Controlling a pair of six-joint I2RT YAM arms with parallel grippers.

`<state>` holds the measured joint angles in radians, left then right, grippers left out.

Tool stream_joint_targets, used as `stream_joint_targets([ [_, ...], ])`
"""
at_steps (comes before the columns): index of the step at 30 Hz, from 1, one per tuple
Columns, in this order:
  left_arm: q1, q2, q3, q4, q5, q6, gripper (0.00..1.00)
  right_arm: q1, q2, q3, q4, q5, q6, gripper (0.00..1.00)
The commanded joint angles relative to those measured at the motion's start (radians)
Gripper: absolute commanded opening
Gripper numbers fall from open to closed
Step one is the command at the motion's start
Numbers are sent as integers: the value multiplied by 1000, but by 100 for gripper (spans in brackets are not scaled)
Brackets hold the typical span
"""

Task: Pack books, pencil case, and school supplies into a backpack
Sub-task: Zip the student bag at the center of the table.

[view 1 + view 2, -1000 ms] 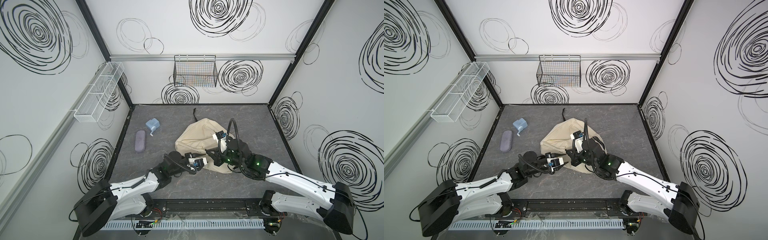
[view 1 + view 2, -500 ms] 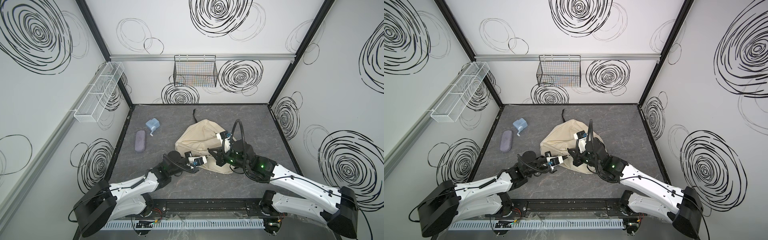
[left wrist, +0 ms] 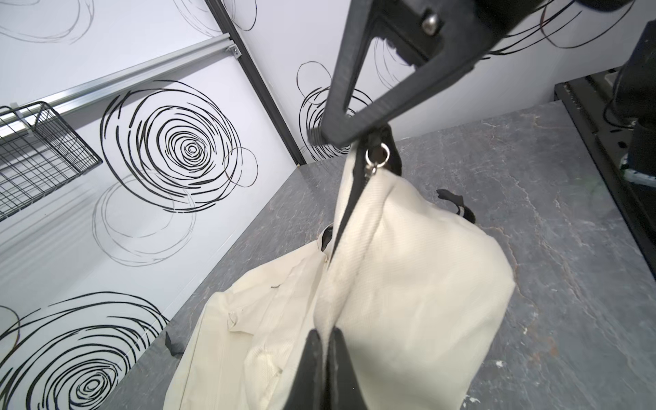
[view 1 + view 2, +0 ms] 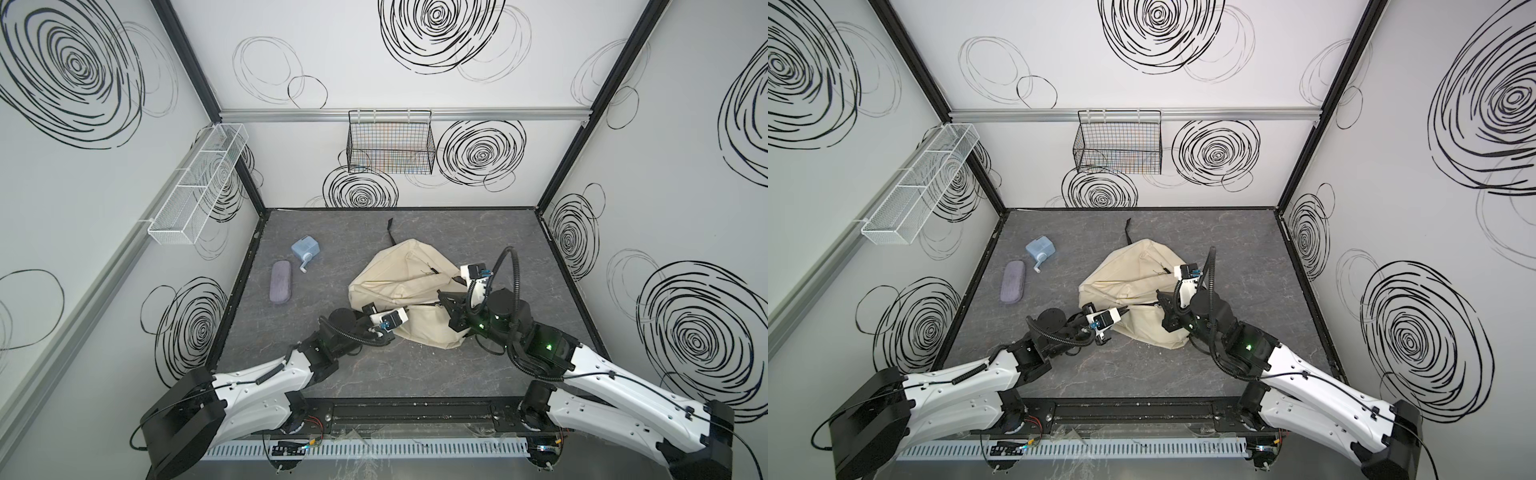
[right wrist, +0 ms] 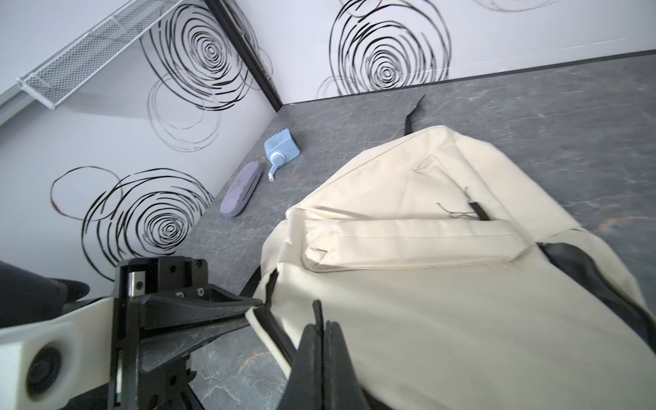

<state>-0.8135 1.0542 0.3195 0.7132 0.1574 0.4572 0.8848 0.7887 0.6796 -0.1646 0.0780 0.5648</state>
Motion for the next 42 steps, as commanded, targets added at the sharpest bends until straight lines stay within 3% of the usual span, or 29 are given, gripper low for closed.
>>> stream_joint_targets([
  [1,19,-22,-18,46,-97,-40,0,-35,-69,3,-8,159,-3,0],
  [7,23,-53,-51,88,-310,-90,0,-76,-136,-13,-44,254,-44,0],
  [12,20,-73,-54,38,-388,-113,0,-114,-191,-48,-54,301,-61,0],
  [16,19,-97,-59,21,-406,-138,0,-147,-221,-64,-55,305,-64,0],
  [19,19,-150,-24,-73,-285,-121,0,-158,-229,-67,-6,227,-82,0],
  [20,15,-171,1,-132,-209,-102,20,-158,-225,-66,18,185,-91,0],
  [21,13,-190,30,-198,-141,-90,58,-158,-220,-63,38,141,-97,0],
  [22,8,-202,59,-244,-82,-81,69,-158,-214,-59,53,106,-101,0],
  [25,-28,-213,165,-383,12,-34,84,-156,-202,-50,79,41,-102,0],
  [29,-120,-94,336,-520,-3,-9,86,-156,-207,-55,114,-10,-88,0],
  [36,-298,213,542,-542,-199,-61,88,-155,-199,-42,140,-57,-50,0],
  [40,-313,296,573,-501,-265,-70,80,-154,-200,-38,145,-76,-51,0],
  [42,-307,297,559,-456,-278,-62,69,-153,-200,-38,145,-85,-50,0],
])
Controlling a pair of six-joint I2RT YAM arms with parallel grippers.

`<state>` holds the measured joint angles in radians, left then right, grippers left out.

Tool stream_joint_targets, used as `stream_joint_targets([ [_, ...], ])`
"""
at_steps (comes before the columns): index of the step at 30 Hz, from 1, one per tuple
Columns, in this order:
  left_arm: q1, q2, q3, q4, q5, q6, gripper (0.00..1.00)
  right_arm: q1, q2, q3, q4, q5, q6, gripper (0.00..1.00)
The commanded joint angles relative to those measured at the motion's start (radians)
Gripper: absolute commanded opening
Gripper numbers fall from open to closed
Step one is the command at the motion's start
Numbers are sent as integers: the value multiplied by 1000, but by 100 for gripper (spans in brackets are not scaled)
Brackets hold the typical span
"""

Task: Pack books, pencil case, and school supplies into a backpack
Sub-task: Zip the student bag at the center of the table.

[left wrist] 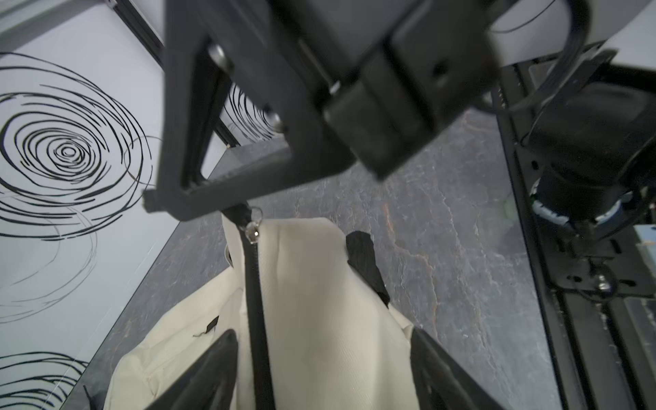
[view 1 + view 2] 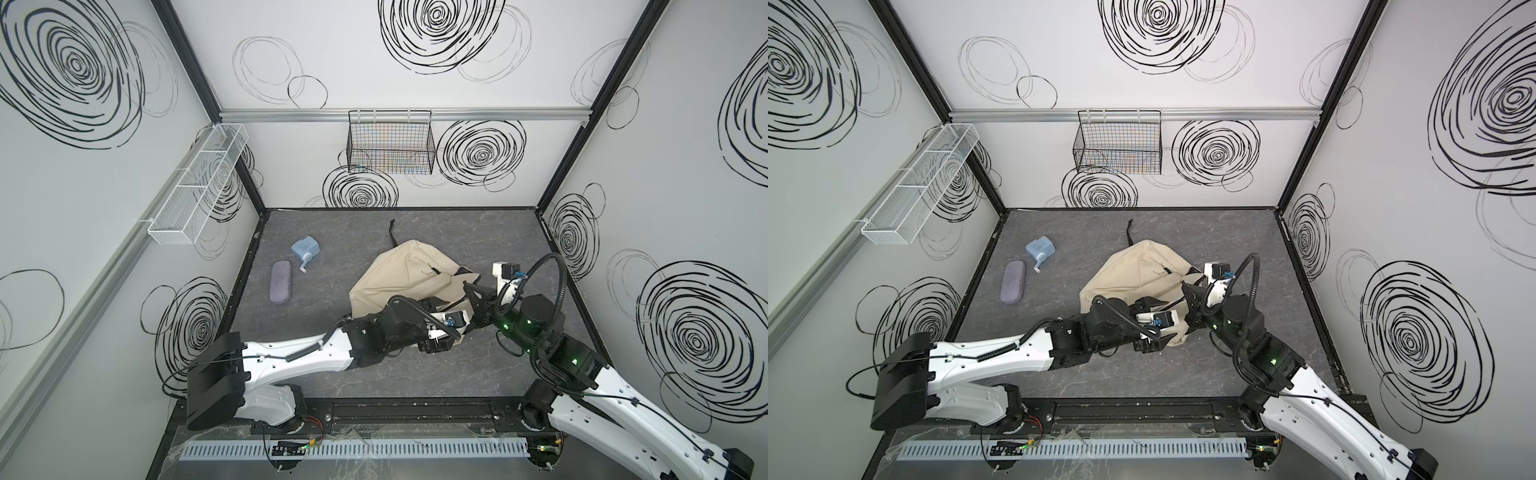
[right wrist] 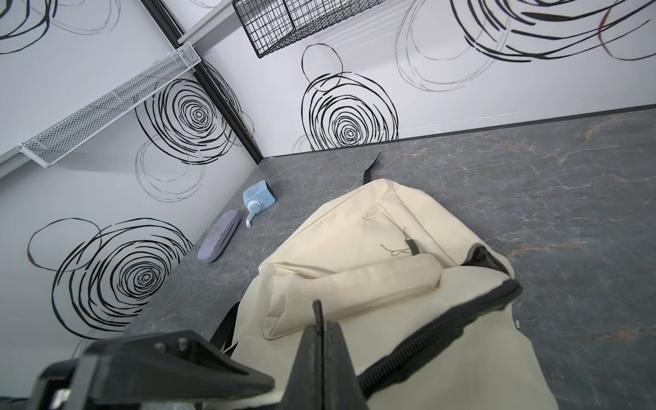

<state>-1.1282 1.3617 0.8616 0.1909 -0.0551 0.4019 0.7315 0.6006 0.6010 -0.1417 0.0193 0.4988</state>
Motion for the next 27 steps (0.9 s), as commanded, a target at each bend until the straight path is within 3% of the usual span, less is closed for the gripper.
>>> stream_joint_targets([
  [1,12,-10,13,79,-66,-6,62,1,-12,39,122,-30,17,0],
  [7,54,-16,13,69,-58,-35,20,3,-19,27,140,-29,24,0],
  [11,63,-53,-22,67,-68,-53,0,2,-19,35,130,4,10,0],
  [18,85,-224,-167,130,-77,-113,0,-7,-24,25,92,129,-36,0],
  [27,139,-402,-277,128,-83,-184,0,-65,-31,-56,141,178,-40,0],
])
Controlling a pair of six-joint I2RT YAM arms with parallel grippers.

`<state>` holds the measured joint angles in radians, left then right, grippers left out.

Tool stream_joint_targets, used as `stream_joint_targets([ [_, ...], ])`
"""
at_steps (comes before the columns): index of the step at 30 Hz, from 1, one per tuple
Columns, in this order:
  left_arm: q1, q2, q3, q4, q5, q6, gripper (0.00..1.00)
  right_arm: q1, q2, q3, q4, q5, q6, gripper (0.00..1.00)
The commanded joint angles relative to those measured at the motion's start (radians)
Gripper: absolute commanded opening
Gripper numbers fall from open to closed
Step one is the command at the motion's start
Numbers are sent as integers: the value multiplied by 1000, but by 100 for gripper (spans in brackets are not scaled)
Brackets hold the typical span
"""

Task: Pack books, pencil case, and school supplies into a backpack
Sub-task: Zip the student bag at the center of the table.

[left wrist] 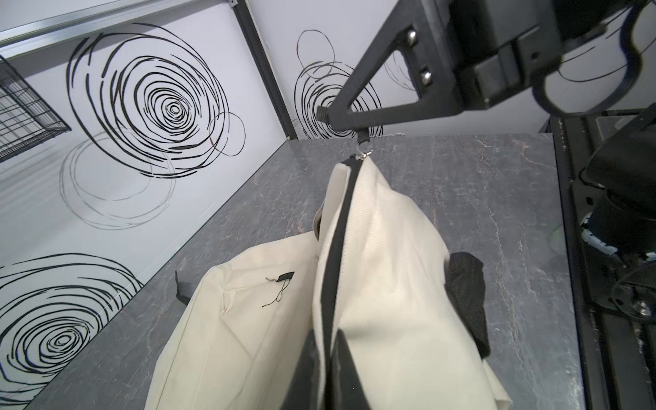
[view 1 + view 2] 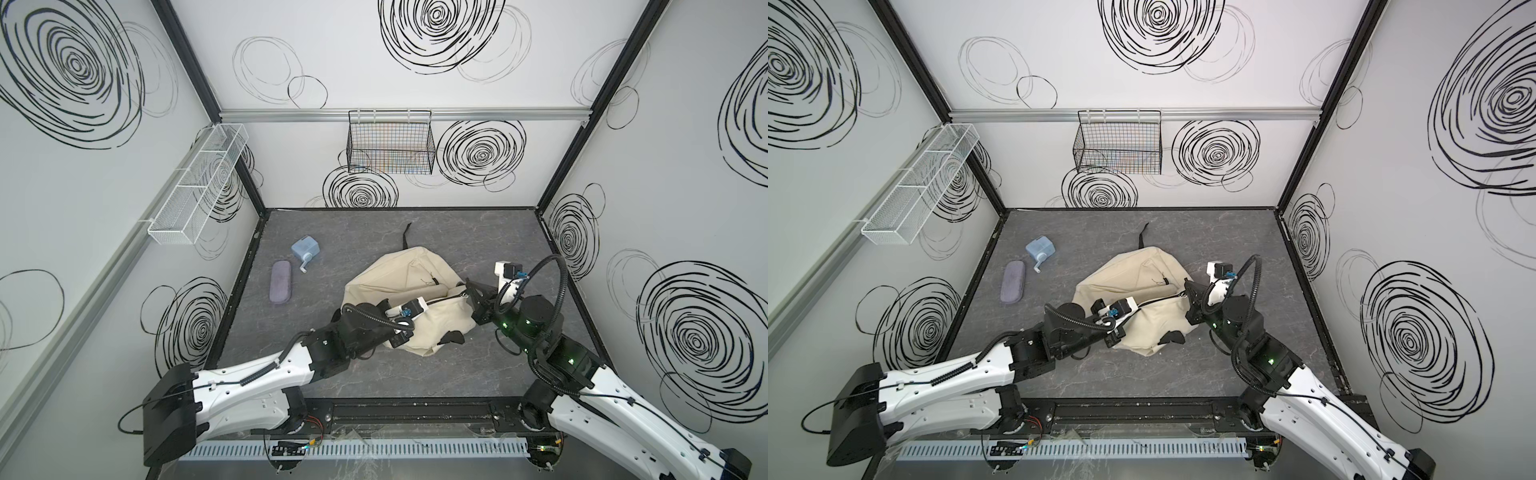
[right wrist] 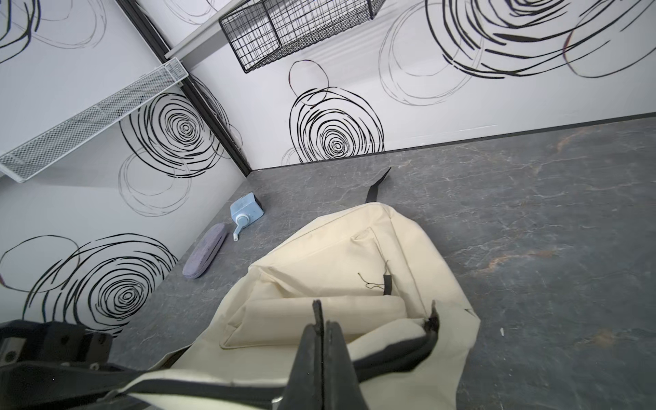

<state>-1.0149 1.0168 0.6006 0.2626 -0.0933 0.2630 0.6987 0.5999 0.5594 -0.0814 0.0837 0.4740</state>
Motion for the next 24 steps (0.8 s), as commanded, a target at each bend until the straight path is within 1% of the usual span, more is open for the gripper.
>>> stream_joint_targets([
  [1,30,-69,-23,52,-51,-49,0,-39,-35,-23,85,116,-16,0],
  [6,52,-140,-61,23,-84,-65,0,-96,-61,-72,112,121,-17,0],
  [8,57,-172,-77,5,-96,-68,0,-128,-73,-103,135,105,-12,0],
  [12,58,-239,-101,-63,-118,-73,0,-192,-74,-147,181,22,4,0],
  [14,58,-283,-108,-108,-110,-66,0,-207,-76,-161,207,-24,1,0],
  [16,58,-315,-111,-148,-73,-59,0,-208,-86,-169,238,-70,-13,0],
  [17,58,-324,-105,-173,-39,-50,21,-208,-90,-173,258,-104,-27,0],
  [18,58,-324,-88,-202,-1,-33,50,-208,-95,-173,269,-128,-34,0],
  [19,56,-319,-67,-224,24,-25,62,-208,-96,-172,272,-136,-33,0],
  [20,56,-307,-41,-249,54,-15,63,-208,-95,-170,275,-145,-34,0],
  [21,55,-287,-9,-272,74,-6,68,-207,-94,-170,275,-153,-34,0],
  [22,52,-261,24,-288,80,-1,75,-208,-91,-169,275,-159,-33,0],
  [23,46,-226,65,-305,77,-2,77,-207,-87,-168,275,-171,-31,0],
  [24,36,-184,112,-323,77,-3,77,-206,-83,-168,275,-181,-28,0],
])
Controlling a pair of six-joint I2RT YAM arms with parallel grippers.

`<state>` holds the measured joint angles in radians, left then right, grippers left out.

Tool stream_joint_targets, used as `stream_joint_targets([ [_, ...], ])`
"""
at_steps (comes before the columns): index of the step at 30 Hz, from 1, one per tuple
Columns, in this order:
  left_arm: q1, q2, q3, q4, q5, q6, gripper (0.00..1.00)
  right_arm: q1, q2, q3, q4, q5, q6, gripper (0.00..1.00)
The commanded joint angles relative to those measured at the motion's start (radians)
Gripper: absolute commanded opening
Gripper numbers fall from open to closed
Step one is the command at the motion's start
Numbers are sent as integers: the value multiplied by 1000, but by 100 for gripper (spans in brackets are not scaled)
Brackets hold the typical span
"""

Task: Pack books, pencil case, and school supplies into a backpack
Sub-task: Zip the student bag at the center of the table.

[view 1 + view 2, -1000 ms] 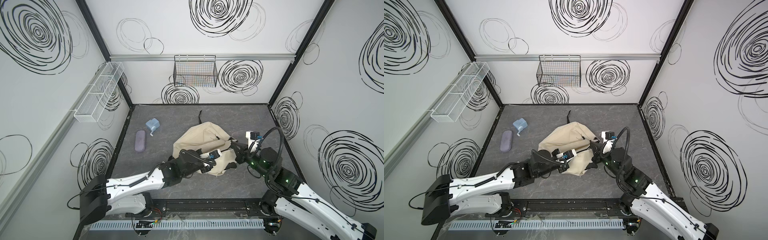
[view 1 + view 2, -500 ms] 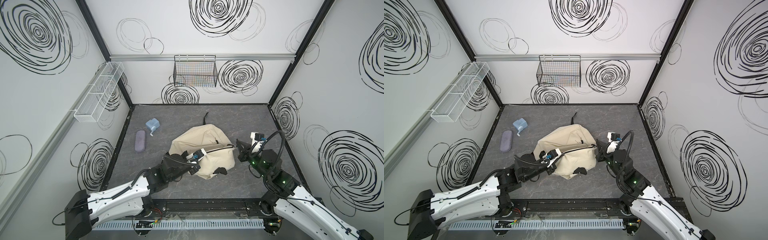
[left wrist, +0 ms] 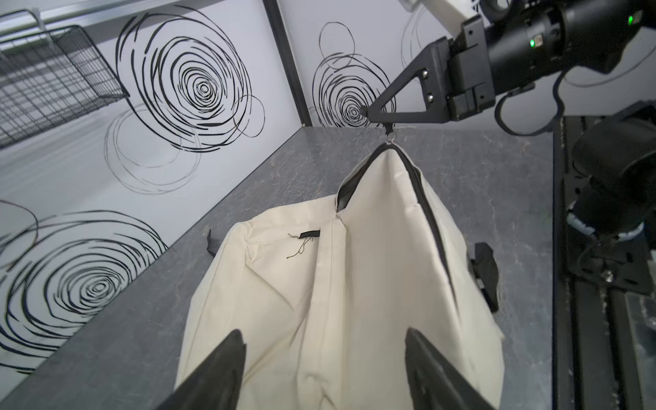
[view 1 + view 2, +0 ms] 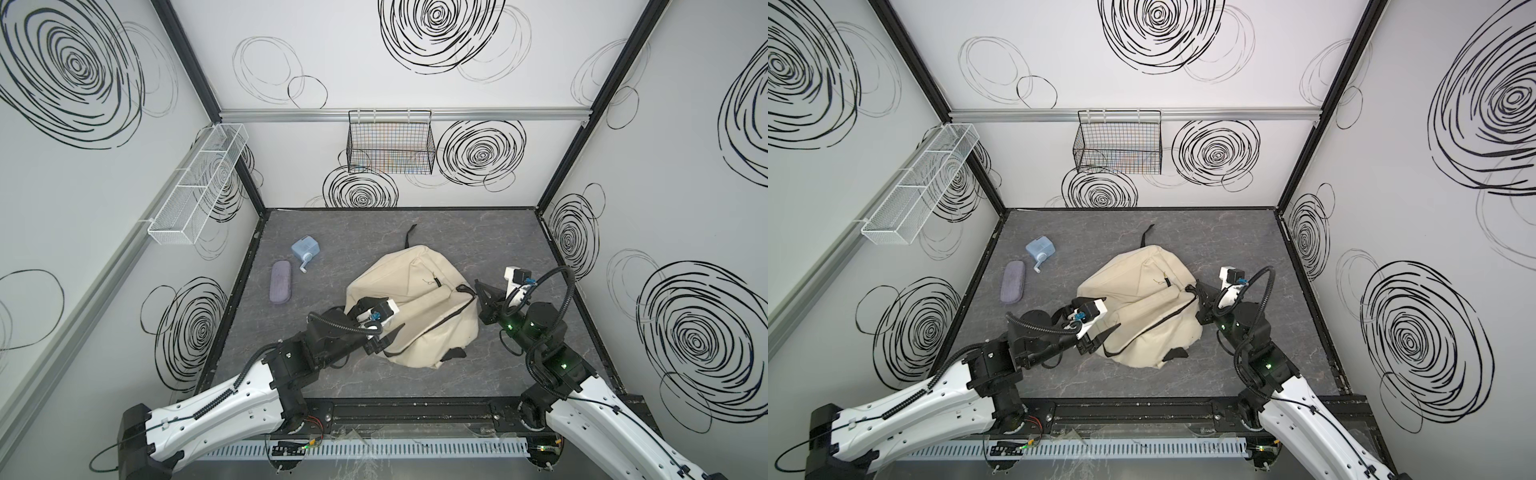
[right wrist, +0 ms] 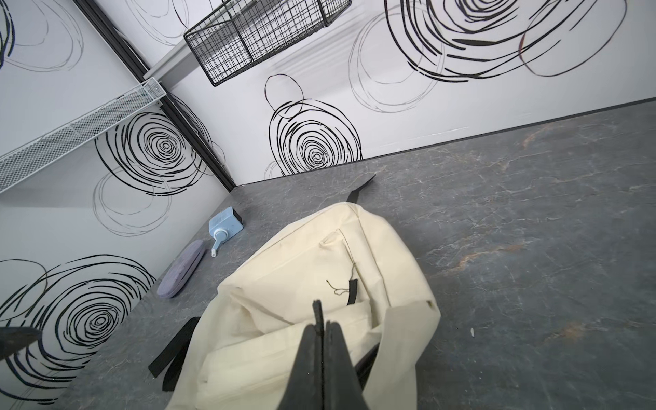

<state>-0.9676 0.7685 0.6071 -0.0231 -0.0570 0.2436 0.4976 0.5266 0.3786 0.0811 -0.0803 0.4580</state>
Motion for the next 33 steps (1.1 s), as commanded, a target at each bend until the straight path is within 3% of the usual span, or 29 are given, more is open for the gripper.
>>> stream_joint_targets([
  [1,-26,108,144,-49,45,17,77,-5,-7,15,113,-28,-8,0],
  [8,-163,467,392,25,-56,-90,84,-3,0,23,109,-77,45,0],
  [14,-176,683,512,58,-78,-157,79,-1,-18,41,92,-92,50,0],
  [20,-170,773,540,37,-18,-192,57,-1,-33,45,94,-101,63,0],
  [27,-154,730,472,74,-25,-204,2,-2,-36,31,96,-81,59,0],
  [33,-163,584,329,159,-44,-165,0,-8,-10,-25,150,-23,42,0],
])
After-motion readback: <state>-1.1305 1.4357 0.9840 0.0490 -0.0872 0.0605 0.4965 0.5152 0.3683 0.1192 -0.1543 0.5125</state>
